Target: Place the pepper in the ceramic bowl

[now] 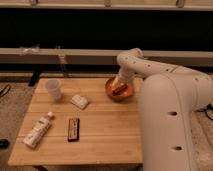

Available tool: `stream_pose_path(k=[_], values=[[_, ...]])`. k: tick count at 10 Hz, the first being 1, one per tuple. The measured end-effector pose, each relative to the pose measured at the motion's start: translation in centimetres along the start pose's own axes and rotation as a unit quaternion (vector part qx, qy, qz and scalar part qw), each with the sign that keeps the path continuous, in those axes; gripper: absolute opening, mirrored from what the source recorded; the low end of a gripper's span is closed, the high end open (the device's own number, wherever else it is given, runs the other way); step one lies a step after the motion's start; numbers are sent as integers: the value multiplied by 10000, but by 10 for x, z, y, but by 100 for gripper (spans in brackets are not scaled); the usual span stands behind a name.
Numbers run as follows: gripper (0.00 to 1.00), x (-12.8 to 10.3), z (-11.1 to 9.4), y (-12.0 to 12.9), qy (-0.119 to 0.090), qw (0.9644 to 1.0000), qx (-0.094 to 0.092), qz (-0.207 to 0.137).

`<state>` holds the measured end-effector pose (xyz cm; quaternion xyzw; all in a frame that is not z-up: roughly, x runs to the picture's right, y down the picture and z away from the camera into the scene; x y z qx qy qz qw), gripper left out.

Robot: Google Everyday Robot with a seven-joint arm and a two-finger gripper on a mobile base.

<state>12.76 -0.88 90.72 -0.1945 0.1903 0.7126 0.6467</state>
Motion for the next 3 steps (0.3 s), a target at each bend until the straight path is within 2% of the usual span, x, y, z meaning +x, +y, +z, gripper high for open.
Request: stream_pose_path(k=[3], values=[[80, 0, 0, 4, 8, 10000, -18, -13]])
